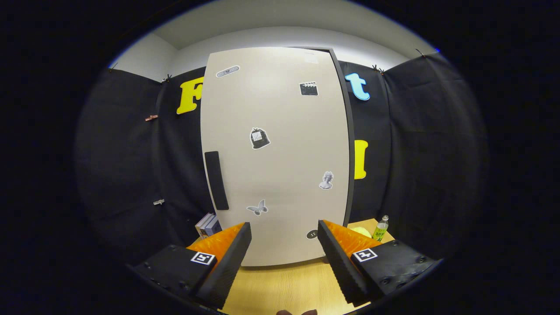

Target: Open the shoe cabinet door, grab the shoes and put them into the shoe cabinet, then close the shoe cabinet door.

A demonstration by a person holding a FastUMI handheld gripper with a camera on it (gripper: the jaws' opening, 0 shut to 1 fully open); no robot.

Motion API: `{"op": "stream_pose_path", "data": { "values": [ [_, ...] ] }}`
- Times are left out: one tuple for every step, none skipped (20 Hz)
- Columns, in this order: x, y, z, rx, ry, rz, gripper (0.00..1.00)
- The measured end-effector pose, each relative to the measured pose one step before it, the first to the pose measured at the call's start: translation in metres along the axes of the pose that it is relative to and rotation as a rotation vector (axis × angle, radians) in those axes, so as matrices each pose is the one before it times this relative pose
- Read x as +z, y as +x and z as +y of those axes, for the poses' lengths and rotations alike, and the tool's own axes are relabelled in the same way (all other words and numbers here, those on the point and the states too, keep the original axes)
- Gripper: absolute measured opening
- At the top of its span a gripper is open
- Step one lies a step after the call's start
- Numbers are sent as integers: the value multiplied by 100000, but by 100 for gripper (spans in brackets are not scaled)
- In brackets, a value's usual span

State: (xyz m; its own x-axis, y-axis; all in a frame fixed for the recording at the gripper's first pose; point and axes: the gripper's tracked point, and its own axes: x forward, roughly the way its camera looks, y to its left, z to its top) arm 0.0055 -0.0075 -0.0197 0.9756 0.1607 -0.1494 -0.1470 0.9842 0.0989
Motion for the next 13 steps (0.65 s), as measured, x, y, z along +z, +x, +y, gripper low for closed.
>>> {"op": "stream_pose_path", "data": {
  "values": [
    [48,-19,49,-66,-12,-182,98],
    [36,10,-8,15,-296,-194,98],
    [-13,-70,-3,-73,-218,17,98],
    [-15,62,43,151,43,42,98],
    [-146,-94,58,46,312,207,98],
    [-75,-71,-4,-31,190,218,98],
    [39,1,7,-82,-103,-10,98],
    [-14,64,23,72,-237,40,98],
    [-86,-99,4,32,-226,208,98],
    [59,22,7,5,24,-96,98],
    [94,7,-77,-44,128,-115,98],
    [74,39,-11,-22,257,-241,98],
    [22,-13,-42,-27,93,-25,98]
  ]
}}
